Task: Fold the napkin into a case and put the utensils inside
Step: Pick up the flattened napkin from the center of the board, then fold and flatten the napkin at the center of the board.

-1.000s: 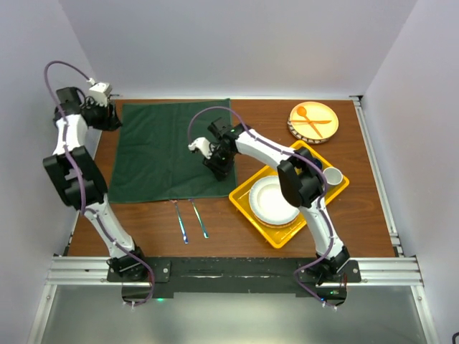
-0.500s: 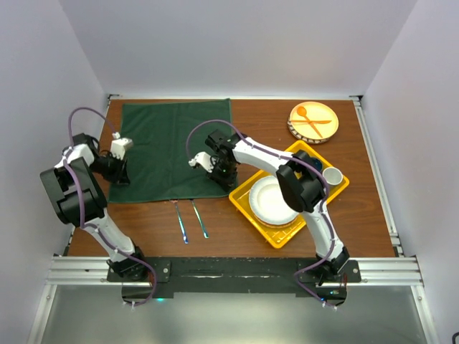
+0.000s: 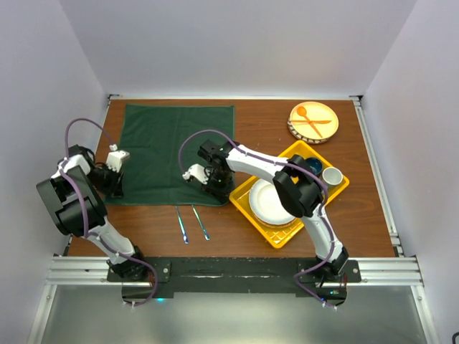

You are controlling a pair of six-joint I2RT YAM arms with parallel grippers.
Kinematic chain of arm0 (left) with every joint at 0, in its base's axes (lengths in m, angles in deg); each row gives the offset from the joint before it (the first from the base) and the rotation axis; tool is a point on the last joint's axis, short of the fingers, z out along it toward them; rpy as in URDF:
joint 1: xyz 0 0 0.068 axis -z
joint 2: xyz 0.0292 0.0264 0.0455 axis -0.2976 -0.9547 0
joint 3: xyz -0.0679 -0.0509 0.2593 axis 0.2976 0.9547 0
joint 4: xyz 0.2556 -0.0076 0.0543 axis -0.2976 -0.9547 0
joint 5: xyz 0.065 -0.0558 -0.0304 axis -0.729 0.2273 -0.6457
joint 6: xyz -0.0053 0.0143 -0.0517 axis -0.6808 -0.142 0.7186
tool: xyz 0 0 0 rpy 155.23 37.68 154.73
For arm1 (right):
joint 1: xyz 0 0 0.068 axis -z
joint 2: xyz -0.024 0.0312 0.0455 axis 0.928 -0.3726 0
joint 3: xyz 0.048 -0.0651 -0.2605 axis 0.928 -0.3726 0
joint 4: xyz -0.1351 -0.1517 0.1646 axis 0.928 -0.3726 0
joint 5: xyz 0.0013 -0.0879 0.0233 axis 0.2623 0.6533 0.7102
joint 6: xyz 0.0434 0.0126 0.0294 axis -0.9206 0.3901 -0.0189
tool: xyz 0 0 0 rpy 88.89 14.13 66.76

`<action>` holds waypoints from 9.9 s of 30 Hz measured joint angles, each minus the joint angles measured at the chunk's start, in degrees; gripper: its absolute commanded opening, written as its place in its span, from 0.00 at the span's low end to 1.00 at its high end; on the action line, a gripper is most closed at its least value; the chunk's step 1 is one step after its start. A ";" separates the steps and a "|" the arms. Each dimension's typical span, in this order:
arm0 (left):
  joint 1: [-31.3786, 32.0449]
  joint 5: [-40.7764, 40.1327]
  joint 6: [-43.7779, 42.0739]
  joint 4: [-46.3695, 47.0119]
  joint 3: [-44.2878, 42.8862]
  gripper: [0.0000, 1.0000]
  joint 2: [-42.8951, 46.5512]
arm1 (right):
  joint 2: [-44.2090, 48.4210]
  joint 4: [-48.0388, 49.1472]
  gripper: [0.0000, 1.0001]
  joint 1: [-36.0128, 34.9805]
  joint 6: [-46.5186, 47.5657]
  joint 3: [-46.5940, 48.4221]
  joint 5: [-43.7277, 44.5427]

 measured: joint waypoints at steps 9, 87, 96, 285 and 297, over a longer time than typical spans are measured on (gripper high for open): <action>-1.38 6.19 -7.63 -9.29 -8.15 0.51 3.10 | 4.09 -4.98 0.49 -0.09 2.25 1.27 -0.63; 12.07 -5.95 61.22 45.70 -67.71 0.52 -55.12 | -34.77 59.21 0.27 26.05 -50.84 39.43 23.65; 12.44 -2.40 61.72 46.29 -68.04 0.40 -55.67 | -34.77 60.57 0.32 26.10 -50.75 39.43 21.05; 5.81 6.12 18.32 5.49 -32.87 0.44 -19.52 | -8.31 30.45 0.47 14.05 -10.71 19.17 13.40; 5.84 5.46 12.94 0.00 -29.53 0.49 -16.79 | -7.65 16.85 0.55 15.37 -13.18 22.64 3.13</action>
